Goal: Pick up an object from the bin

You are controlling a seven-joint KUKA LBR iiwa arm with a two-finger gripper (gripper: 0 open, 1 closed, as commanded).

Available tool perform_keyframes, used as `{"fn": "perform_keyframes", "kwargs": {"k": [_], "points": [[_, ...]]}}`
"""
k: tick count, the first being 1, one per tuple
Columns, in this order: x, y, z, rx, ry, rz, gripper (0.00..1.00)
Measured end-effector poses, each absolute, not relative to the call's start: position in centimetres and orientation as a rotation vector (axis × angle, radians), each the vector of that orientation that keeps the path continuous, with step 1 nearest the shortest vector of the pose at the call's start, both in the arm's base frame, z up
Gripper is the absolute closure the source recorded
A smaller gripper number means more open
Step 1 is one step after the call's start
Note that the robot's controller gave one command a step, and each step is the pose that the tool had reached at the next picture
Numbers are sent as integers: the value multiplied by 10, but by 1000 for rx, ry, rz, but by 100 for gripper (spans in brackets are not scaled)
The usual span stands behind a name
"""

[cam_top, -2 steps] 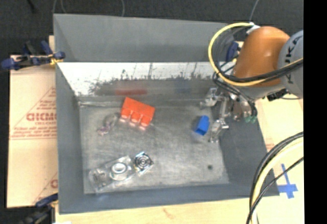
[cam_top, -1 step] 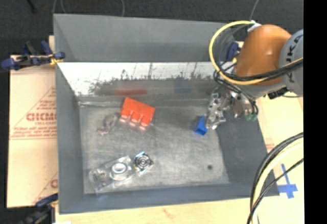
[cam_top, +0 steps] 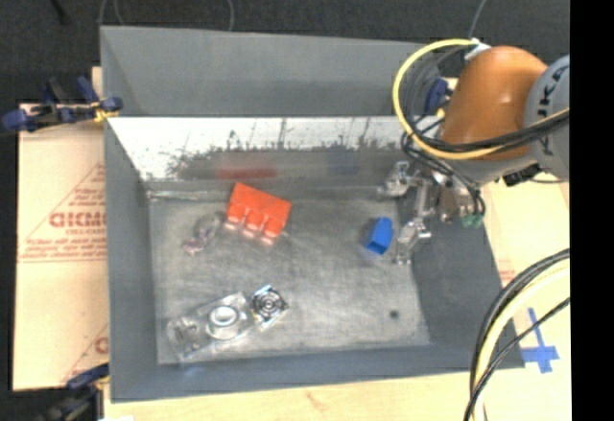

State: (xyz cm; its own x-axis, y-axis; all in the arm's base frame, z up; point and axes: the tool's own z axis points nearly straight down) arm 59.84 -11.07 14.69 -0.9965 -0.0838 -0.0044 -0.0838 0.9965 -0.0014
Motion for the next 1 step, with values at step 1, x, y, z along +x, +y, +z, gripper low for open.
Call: {"fn": "perform_keyframes", "kwargs": {"k": [1], "points": [[609, -124, 73, -4, 3131, 1, 0]]}}
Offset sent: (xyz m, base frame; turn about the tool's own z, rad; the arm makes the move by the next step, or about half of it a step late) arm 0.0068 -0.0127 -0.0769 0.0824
